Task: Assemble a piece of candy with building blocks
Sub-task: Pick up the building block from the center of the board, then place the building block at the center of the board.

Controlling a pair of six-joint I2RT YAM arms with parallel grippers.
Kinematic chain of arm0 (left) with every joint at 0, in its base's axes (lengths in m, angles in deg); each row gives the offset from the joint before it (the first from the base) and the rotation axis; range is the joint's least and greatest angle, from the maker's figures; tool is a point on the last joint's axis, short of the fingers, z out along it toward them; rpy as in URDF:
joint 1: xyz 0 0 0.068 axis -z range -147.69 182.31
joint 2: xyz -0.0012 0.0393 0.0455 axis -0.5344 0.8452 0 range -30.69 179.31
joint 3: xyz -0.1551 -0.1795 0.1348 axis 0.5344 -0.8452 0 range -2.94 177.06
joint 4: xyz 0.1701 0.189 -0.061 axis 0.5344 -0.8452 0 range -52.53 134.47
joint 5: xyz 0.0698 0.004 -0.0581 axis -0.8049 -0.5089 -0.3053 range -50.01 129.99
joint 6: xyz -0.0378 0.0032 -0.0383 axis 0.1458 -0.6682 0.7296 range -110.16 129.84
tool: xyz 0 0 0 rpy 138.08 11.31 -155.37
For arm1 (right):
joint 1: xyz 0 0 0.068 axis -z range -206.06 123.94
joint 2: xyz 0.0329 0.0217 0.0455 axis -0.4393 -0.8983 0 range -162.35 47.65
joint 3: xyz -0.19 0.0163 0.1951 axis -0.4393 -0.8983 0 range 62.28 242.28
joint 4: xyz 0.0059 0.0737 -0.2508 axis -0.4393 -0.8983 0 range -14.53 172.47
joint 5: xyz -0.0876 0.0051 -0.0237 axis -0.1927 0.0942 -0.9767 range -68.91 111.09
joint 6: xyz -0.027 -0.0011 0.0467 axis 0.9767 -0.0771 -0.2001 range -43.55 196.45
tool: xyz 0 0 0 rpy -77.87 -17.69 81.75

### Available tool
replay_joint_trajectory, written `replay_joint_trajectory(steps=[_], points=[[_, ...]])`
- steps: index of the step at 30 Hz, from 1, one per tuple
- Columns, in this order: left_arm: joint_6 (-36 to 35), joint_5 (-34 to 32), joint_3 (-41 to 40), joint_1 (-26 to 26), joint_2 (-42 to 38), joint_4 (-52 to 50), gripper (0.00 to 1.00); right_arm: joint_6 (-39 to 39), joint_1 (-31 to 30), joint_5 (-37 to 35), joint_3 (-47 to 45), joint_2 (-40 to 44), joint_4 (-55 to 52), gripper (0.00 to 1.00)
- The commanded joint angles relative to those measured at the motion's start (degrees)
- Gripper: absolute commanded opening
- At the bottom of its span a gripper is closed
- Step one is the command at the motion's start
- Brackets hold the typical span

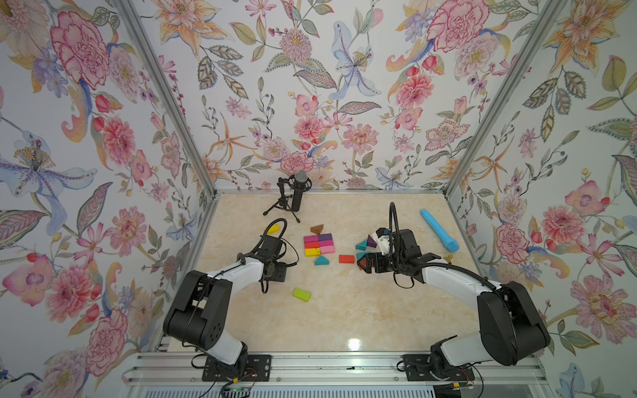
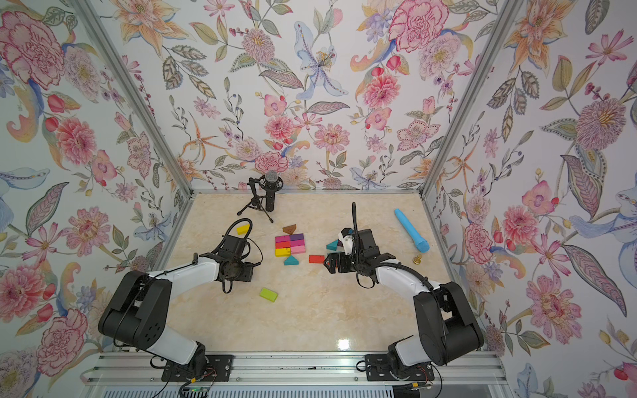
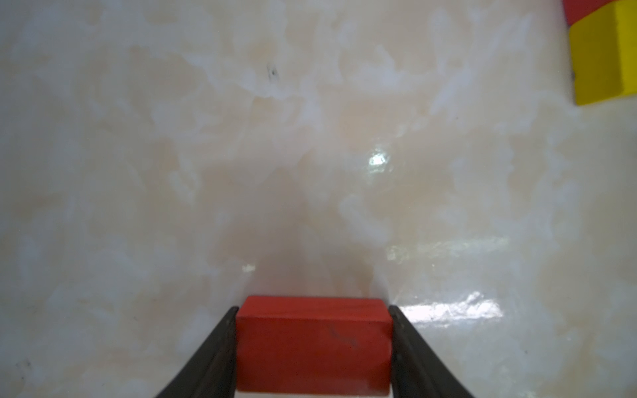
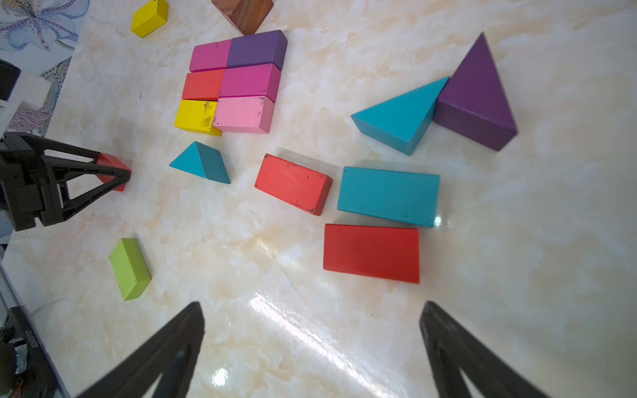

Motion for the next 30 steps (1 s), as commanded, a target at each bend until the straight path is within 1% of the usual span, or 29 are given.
replay_joint_trajectory(steps=[1, 2, 4, 9, 12, 14, 18, 20, 21, 24, 30], points=[[1.9, 0.3, 1.7, 1.8, -1.9, -1.8, 0.35, 0.5, 1.1, -2.6, -0.7, 4.4, -0.5, 1.0], [3.1, 0.8, 3.1, 2.9, -3.4, -2.3, 0.32, 0.3, 1.5, -4.1, -1.5, 6.1, -0.2, 1.0], [5.9, 1.5, 6.8, 6.1, -5.8, -3.0, 0.31, -0.1, 2.4, -6.4, -2.7, 8.9, 0.0, 1.0], [11.7, -0.4, 17.3, 15.5, -7.0, -6.3, 0.31, -0.7, 5.9, -7.3, -5.0, 13.0, 0.0, 1.0], [14.9, -1.6, 19.8, 20.3, -6.4, -6.2, 0.29, -0.8, 7.4, -7.5, -6.1, 14.5, 0.1, 1.0], [17.4, -2.6, 20.1, 23.7, -5.8, -4.8, 0.27, -0.7, 8.3, -7.4, -6.6, 15.0, 0.0, 1.0], [22.4, -4.2, 19.6, 29.6, -2.4, -0.8, 0.27, -0.9, 9.8, -7.3, -7.8, 16.0, -0.1, 1.0], [24.8, -4.4, 19.4, 31.7, -0.7, 1.8, 0.27, -0.9, 10.4, -7.1, -8.5, 16.3, 0.0, 1.0], [25.9, -4.5, 19.4, 32.6, 2.5, 2.8, 0.27, -0.9, 10.8, -6.8, -8.8, 16.5, -0.1, 1.0], [27.4, -4.5, 20.5, 34.2, 6.7, 4.1, 0.28, -0.8, 11.4, -6.2, -9.5, 17.2, 0.0, 1.0], [27.3, -5.0, 25.5, 35.3, 14.8, 3.5, 0.29, -0.2, 12.8, -5.1, -10.5, 17.3, 0.2, 1.0]])
